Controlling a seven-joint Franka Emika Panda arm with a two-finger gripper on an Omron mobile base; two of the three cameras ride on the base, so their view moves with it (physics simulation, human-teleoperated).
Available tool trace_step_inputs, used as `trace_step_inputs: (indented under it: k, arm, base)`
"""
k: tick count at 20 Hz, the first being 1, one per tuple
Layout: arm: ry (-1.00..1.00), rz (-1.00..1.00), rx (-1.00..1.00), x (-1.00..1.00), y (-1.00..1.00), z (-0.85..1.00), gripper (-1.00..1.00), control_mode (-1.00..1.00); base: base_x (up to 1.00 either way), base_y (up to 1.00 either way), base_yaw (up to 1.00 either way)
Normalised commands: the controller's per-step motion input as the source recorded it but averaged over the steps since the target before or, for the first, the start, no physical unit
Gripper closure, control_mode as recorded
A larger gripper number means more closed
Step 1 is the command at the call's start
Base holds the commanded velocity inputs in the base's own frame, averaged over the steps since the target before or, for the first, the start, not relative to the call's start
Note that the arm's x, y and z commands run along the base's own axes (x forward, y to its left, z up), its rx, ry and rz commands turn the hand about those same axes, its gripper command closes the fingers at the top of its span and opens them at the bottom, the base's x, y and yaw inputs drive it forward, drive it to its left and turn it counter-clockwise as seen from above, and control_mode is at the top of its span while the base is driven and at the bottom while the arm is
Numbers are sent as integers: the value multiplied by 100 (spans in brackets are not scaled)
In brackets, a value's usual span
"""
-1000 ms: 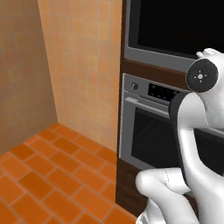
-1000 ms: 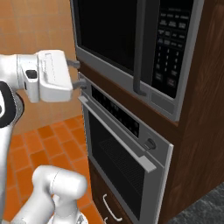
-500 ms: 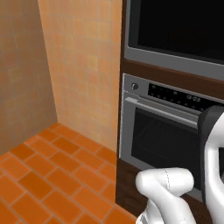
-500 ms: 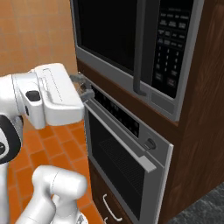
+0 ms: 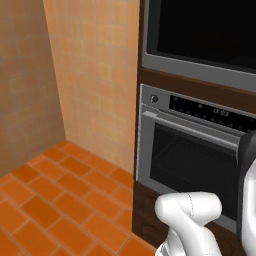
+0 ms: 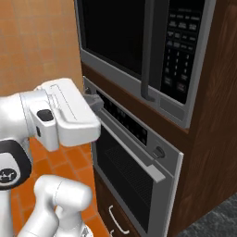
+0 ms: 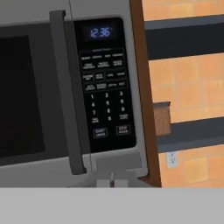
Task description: Pick the eggplant from the sink and place it in the bowl. Then pick the bowl and place it in the microwave. Then close the microwave door and press the start button.
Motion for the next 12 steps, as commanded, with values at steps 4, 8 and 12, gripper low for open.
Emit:
trace_step_inputs:
  k: [4, 8, 12]
  arm:
    - [7, 4, 0, 19, -26, -12, 100, -100]
    - [2, 4, 0, 37, -27, -2, 100, -100]
    - [0, 6, 1, 41, -26, 0, 100, -100]
  base:
    - [0, 0, 0]
    - [0, 0, 0]
    - [0, 0, 0]
